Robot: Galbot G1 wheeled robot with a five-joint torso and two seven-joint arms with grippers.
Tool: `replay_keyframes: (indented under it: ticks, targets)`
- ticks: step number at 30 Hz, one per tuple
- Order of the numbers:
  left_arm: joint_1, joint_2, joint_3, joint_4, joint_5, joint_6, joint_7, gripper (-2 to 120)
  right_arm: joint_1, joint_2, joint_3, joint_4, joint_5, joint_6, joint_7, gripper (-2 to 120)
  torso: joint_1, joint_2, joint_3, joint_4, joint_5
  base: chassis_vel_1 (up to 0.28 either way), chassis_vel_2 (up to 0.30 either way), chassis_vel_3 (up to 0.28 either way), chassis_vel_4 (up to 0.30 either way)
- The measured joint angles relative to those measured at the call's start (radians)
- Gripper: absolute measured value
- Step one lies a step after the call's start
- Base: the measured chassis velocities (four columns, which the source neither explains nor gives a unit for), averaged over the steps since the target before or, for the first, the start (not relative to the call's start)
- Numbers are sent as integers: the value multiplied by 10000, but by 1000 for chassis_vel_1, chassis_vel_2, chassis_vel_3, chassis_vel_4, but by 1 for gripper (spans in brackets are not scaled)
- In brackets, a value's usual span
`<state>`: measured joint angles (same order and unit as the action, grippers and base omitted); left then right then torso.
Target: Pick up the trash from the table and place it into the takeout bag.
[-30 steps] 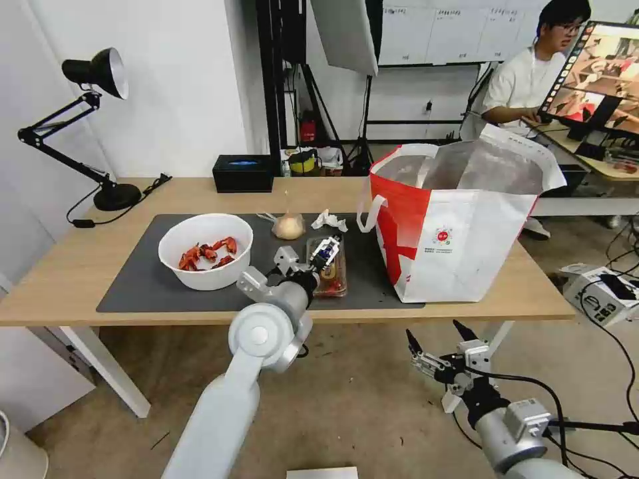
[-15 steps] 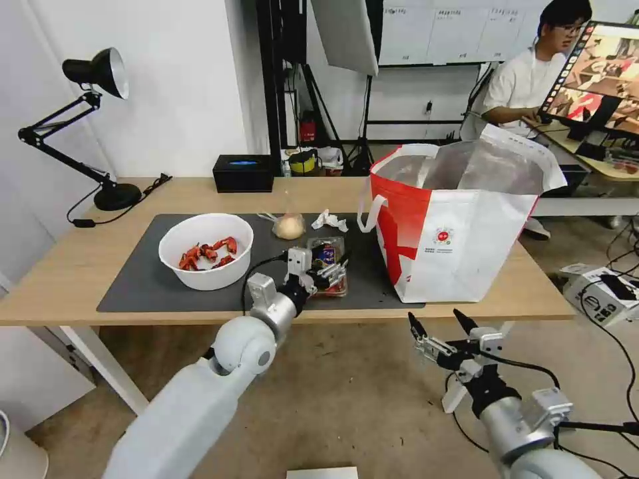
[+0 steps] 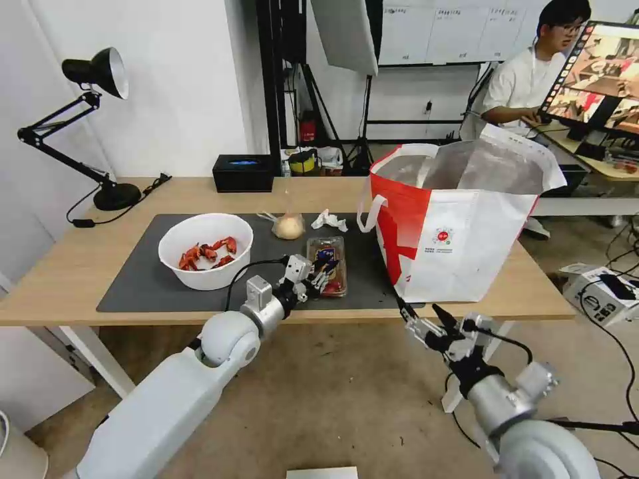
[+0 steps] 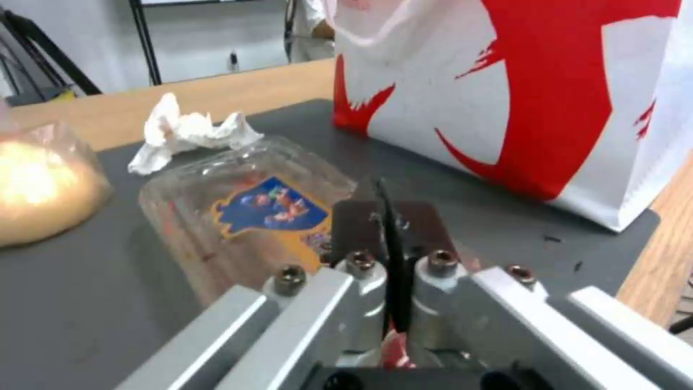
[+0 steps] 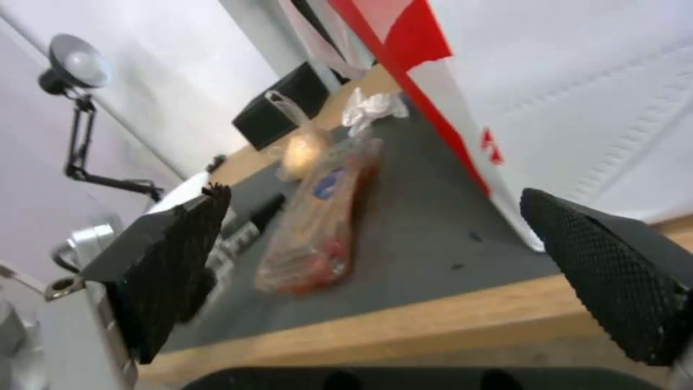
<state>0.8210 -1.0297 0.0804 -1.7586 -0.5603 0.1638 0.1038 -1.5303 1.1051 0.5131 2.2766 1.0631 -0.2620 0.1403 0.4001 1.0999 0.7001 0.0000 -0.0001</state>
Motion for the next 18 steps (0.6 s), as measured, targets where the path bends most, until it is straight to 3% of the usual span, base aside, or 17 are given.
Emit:
replay_keyframes:
  ticks: [7,18]
  targets:
    - [227,97,-172,-32,-80,2,8,0,1560,-460,-601,-464,1827,-535,606,100,-1,0,0,0,0,0,0,0,0]
    - [311,321,-130,94,-129,-3,275,0,3334,-243,-1813,-1577,3194,-859,1560,100,-1,0,0,0,0,0,0,0,0]
